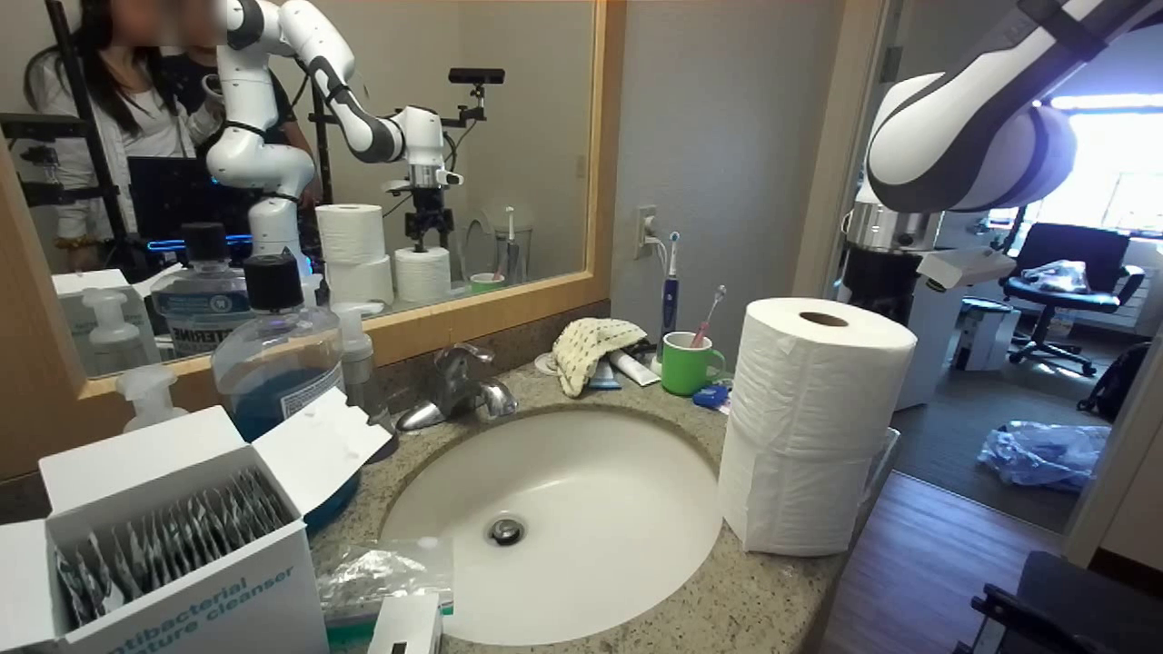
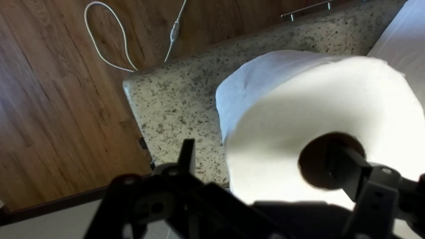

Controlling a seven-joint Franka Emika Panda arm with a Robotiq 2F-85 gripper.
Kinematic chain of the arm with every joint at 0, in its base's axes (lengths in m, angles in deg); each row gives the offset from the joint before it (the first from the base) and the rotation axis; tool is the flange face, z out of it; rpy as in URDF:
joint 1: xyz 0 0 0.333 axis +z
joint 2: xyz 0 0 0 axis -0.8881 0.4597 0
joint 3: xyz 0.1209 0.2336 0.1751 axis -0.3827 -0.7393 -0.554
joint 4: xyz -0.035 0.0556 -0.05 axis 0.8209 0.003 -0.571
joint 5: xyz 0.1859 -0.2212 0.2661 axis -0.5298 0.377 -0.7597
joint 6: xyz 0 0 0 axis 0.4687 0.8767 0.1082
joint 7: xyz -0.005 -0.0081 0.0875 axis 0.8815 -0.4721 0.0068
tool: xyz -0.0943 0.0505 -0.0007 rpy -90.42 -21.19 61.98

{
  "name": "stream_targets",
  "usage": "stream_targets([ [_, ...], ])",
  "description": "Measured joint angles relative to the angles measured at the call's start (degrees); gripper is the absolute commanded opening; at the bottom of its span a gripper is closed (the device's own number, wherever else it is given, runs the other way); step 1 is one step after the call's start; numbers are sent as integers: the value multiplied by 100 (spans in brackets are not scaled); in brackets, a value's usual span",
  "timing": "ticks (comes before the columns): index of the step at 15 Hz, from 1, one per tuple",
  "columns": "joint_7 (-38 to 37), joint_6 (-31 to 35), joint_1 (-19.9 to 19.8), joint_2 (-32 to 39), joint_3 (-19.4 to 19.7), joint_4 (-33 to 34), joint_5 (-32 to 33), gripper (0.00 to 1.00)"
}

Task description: Stack the tissue rolls together

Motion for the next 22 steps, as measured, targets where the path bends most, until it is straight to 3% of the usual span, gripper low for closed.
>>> stream_targets([
  [2,0,20,20,10,0,-75,-8,100],
  [3,0,54,25,19,0,-101,-12,82],
  [4,0,83,29,31,0,-119,-19,72],
  [11,68,159,36,98,0,-118,-43,22],
  [15,125,161,38,97,0,-103,-75,13],
  [22,238,161,37,86,0,49,-137,13],
])
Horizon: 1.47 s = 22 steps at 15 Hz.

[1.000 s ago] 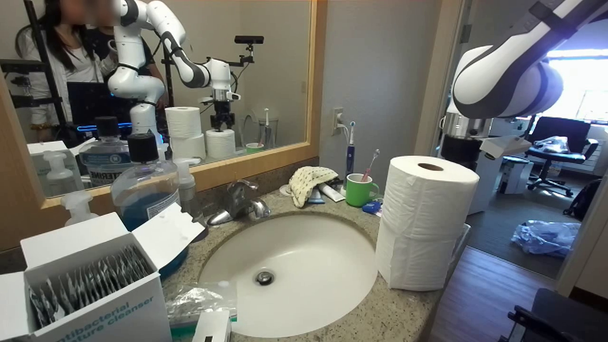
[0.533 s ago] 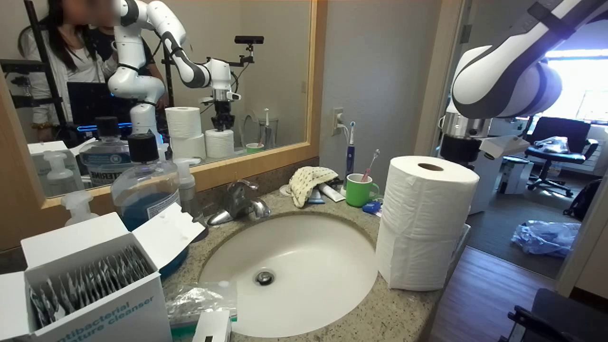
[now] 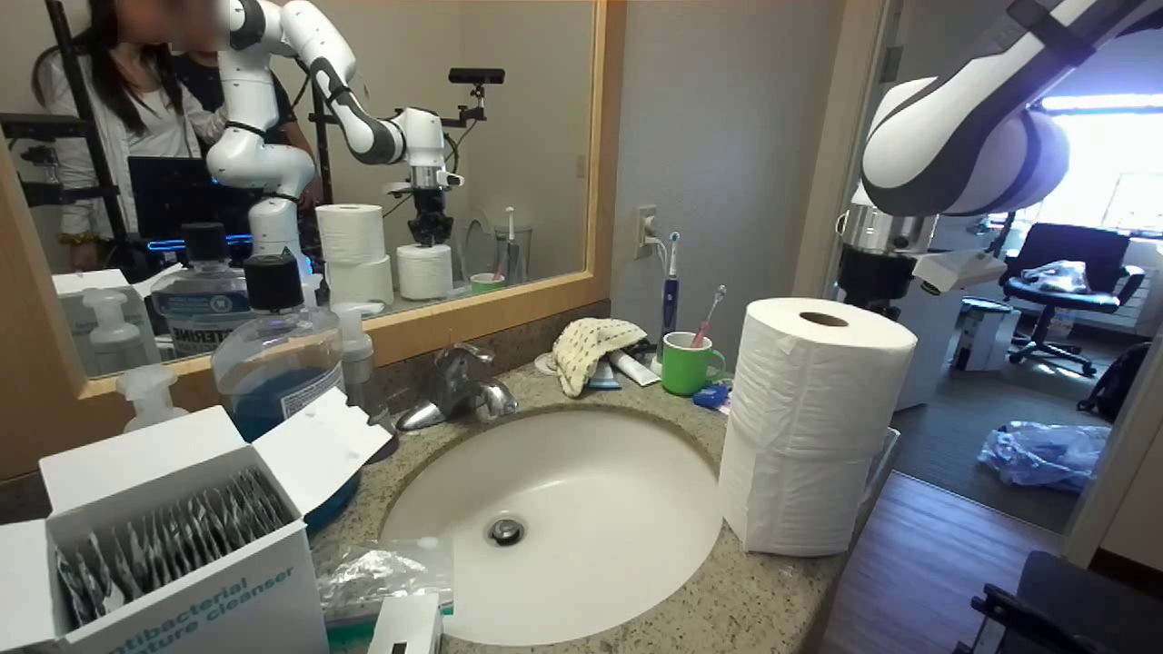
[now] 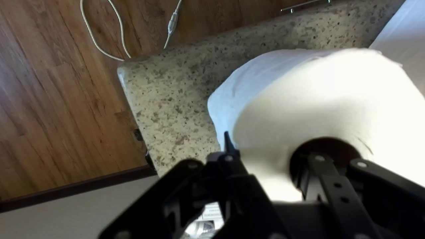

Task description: Stack the tissue rolls together

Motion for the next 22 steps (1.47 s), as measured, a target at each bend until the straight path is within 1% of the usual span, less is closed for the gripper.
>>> stream_targets([
  [7,292,-204,20,-197,-6,454,10,13],
  [12,315,-622,-34,-575,71,574,16,13],
  [14,416,-930,-78,-772,142,658,16,13],
  [17,567,-1585,-134,-1173,248,889,69,13],
  [20,548,-2355,-179,-1834,243,1148,343,13],
  [22,512,-2878,-179,-2335,175,1342,531,13],
])
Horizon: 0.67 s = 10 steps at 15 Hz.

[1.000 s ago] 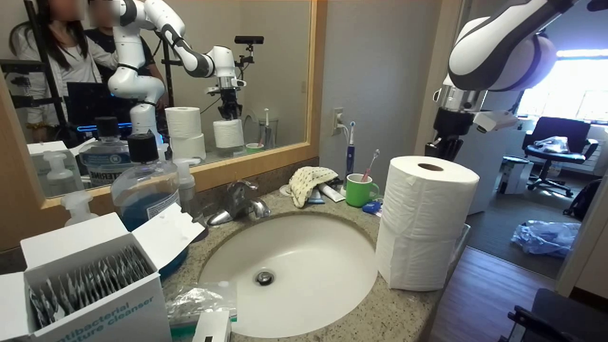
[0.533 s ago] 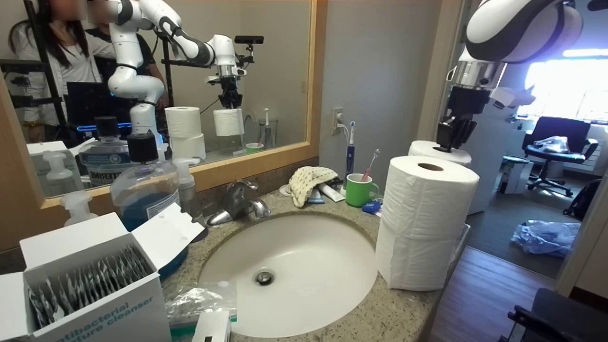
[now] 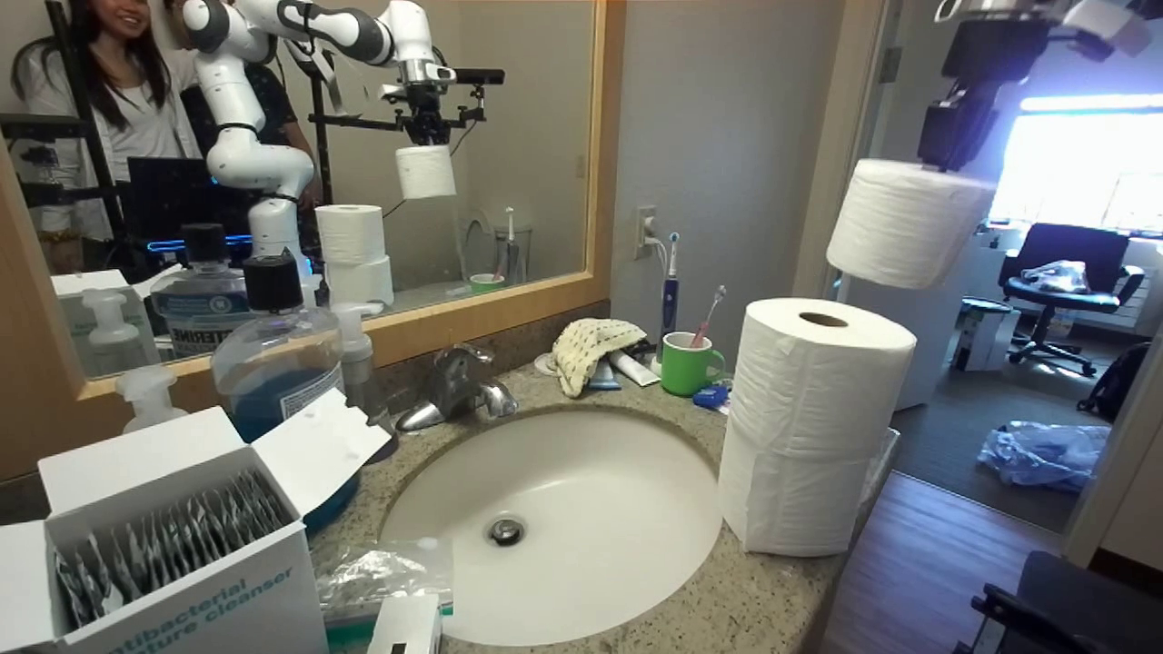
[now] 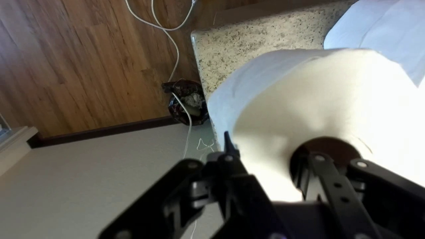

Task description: Stack the tissue rolls together

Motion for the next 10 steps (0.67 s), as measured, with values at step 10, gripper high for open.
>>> stream_targets([
  [10,-356,-1461,598,-933,-752,902,187,13],
])
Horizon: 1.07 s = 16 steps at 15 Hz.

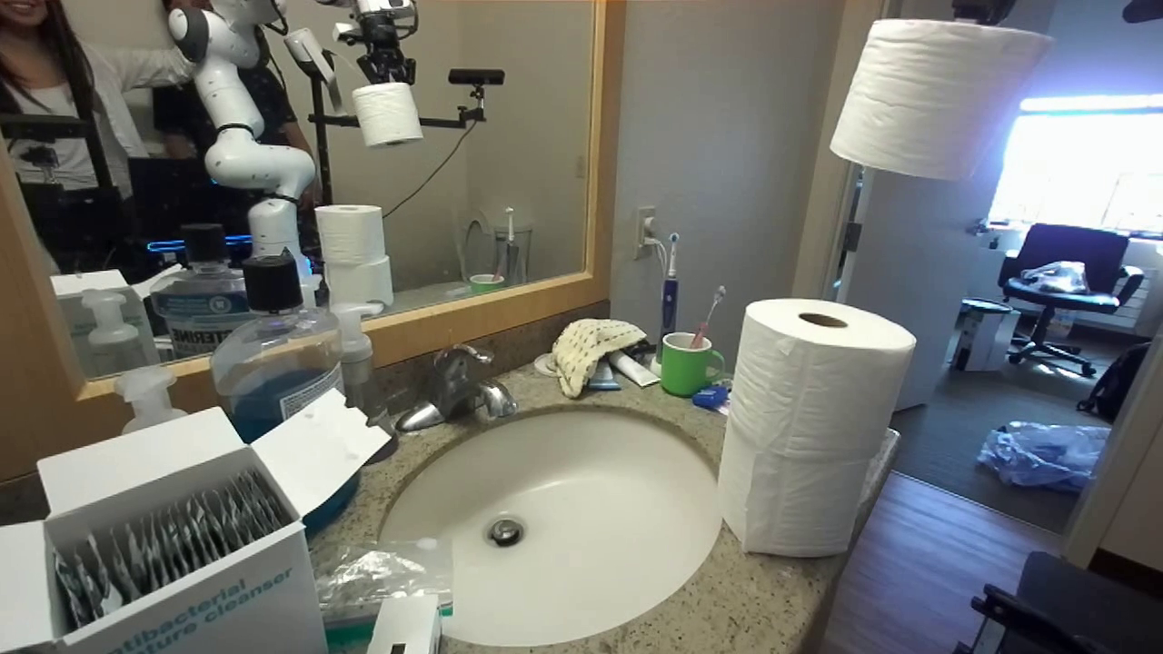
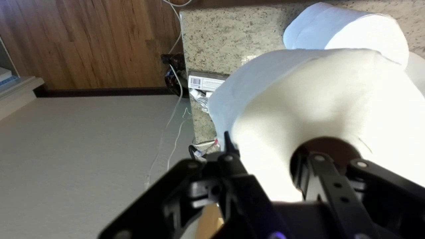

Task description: Stack the tissue rolls together

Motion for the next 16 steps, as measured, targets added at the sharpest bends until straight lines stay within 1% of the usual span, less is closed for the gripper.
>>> stream_targets([
  [6,-1275,-224,581,38,-934,-10,-131,13],
  [9,-1769,-404,772,26,-1269,-11,-147,13],
  [12,-1874,-586,902,26,-1337,-30,-204,13],
  [16,-1768,-622,981,128,-1153,-111,-483,13],
])
